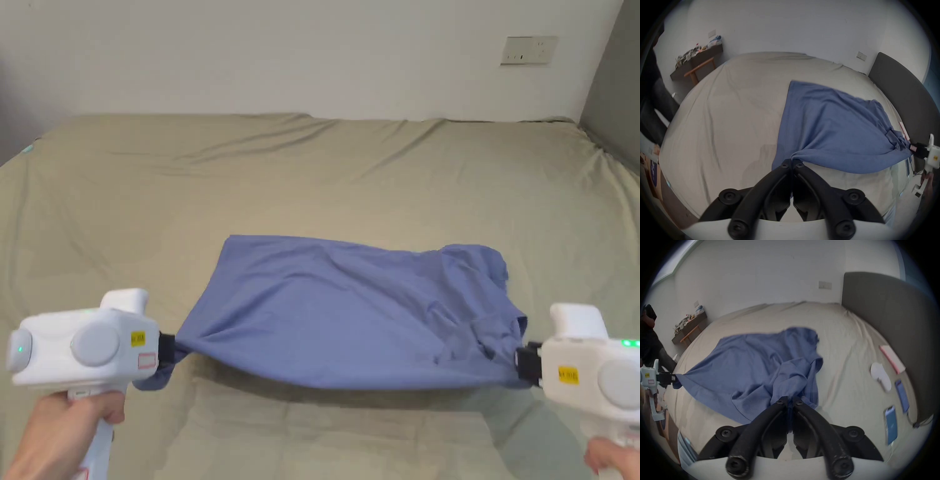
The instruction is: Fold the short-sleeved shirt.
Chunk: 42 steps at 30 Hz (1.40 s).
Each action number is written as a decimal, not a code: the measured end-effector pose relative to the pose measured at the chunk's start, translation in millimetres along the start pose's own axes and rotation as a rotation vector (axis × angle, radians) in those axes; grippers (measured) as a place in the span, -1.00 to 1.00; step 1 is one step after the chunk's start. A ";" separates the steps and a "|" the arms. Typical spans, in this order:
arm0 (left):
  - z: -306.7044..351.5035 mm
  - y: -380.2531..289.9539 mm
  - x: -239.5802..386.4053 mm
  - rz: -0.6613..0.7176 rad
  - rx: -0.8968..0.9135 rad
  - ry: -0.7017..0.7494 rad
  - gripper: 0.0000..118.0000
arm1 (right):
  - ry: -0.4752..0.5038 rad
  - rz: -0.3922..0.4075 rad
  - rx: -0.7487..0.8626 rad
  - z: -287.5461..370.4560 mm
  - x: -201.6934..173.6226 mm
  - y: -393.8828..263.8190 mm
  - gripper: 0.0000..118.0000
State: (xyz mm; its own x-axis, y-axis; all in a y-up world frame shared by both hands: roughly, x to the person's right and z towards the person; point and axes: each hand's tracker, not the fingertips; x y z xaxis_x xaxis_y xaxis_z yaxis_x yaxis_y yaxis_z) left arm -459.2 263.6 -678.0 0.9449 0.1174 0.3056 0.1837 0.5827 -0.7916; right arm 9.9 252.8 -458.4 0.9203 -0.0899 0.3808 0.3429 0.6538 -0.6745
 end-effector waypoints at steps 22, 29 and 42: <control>68.3 -150.5 -14.8 -0.037 -0.140 -0.021 -1.00 | -0.006 -0.180 -0.117 45.6 41.0 -150.5 -0.95; 70.7 -150.1 -16.2 0.000 -0.152 -0.031 0.83 | -0.081 -0.236 -0.140 57.1 48.3 -156.0 0.85; 85.4 -143.2 -47.8 0.171 -0.101 -0.032 -1.00 | -0.164 -0.324 -0.049 108.4 60.9 -176.7 -1.00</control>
State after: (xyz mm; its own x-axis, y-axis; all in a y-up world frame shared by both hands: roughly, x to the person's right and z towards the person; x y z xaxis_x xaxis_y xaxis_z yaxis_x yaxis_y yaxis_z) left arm -553.8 243.2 -534.1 0.9560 0.2335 0.1777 0.0495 0.4685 -0.8821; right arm -15.0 213.2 -247.5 0.7213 -0.1618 0.6735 0.6238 0.5743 -0.5302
